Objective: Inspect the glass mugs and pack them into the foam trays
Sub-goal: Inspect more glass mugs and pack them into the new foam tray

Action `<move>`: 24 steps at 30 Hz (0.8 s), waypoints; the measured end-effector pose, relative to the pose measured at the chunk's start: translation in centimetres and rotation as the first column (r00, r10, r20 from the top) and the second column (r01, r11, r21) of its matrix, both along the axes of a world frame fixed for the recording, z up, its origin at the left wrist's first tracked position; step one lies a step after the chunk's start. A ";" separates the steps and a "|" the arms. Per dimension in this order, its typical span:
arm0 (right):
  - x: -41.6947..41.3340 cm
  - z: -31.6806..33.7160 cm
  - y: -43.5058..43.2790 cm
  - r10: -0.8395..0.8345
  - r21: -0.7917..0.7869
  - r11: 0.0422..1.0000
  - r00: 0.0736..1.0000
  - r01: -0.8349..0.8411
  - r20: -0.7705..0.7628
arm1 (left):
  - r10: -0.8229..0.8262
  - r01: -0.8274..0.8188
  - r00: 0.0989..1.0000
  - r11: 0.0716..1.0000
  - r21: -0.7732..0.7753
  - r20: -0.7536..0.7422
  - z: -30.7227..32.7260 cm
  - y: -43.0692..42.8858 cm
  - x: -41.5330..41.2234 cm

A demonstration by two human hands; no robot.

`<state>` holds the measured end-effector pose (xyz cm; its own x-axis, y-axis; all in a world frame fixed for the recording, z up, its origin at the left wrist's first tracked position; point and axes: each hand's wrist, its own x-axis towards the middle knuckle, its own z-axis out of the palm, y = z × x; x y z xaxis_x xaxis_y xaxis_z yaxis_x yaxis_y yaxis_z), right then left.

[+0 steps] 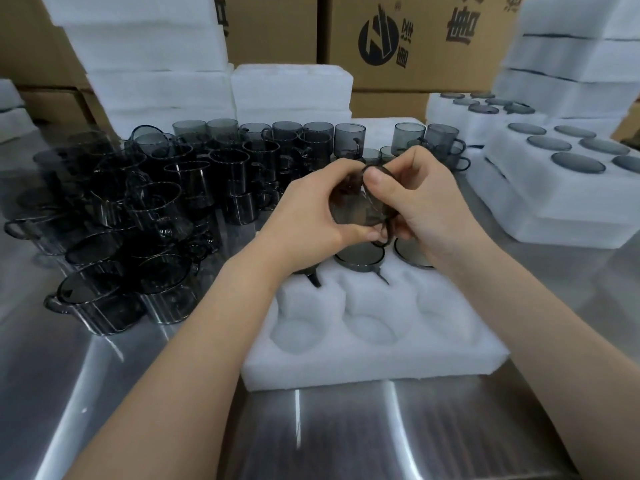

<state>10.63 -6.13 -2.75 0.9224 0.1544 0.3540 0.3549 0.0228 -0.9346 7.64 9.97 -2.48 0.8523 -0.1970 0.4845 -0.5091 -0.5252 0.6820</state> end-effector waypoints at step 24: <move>-0.8 0.7 -0.1 0.037 0.057 0.998 0.997 -0.041 0.066 | 0.086 -0.092 0.996 0.926 -0.366 -0.033 -0.2 0.3 0.4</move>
<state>9.87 -6.20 -2.01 0.8909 0.1669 0.4225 0.4126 0.0916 -0.9063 8.07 10.23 -2.64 0.8662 0.0689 0.4949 -0.4594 -0.2797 0.8430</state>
